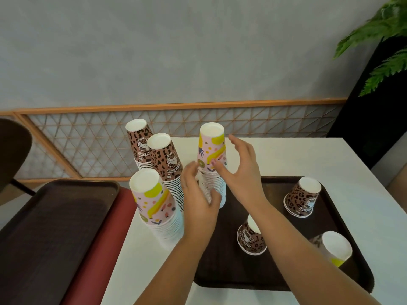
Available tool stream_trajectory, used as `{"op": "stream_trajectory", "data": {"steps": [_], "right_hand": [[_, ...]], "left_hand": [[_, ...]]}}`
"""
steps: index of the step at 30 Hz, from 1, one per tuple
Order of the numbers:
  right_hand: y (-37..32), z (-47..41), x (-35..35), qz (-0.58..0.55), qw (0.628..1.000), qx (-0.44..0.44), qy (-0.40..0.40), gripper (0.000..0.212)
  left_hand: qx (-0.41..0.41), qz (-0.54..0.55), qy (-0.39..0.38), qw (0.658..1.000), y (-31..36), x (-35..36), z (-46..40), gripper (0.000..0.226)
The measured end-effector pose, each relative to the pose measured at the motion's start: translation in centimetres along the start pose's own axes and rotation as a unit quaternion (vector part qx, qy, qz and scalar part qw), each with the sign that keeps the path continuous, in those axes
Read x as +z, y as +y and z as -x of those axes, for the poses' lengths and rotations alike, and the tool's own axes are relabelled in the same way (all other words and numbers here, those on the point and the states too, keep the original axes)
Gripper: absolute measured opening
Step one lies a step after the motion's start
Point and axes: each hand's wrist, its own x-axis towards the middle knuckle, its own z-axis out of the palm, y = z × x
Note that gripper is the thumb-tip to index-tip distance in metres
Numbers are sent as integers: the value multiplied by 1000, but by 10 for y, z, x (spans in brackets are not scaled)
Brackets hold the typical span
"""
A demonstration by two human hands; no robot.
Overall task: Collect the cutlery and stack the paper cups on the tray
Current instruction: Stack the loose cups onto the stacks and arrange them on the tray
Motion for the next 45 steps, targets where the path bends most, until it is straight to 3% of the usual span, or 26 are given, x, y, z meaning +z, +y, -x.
{"op": "stream_trajectory", "data": {"steps": [3, 8, 13, 16, 18, 22, 27, 31, 36, 41, 45], "right_hand": [[-14, 19, -6, -28, 999, -33, 25, 49], [-34, 48, 1, -73, 996, -44, -14, 41], [-54, 71, 22, -92, 994, -23, -57, 47], [-65, 81, 39, -88, 993, 0, -79, 57], [-70, 85, 51, -93, 991, 15, -99, 67], [-75, 87, 76, -92, 989, 41, -107, 79], [-74, 87, 106, -83, 990, 80, -84, 80], [-72, 91, 114, -76, 989, 103, -69, 74], [-73, 91, 116, -78, 988, 128, -45, 71], [-81, 94, 106, -86, 986, 140, -43, 72], [-95, 102, 90, -99, 985, 141, -19, 66]], "left_hand": [[67, -2, 5, 998, 10, -21, 39, 50], [131, -35, 52, 989, 12, -58, 81, 25], [79, -44, 133, 987, -10, -93, 90, 28], [-3, -9, 142, 990, -34, -108, 80, 37], [-66, 12, 105, 992, -55, -113, 71, 53], [-163, 75, -49, 983, -92, -115, 55, 88], [-173, 112, -165, 964, -119, -112, 37, 100], [-198, 93, -190, 957, -139, -103, 32, 88], [-172, 56, -212, 960, -147, -95, 27, 80], [-191, 76, -233, 951, -157, -97, 24, 92], [-160, 63, -230, 958, -157, -106, 31, 91]]}}
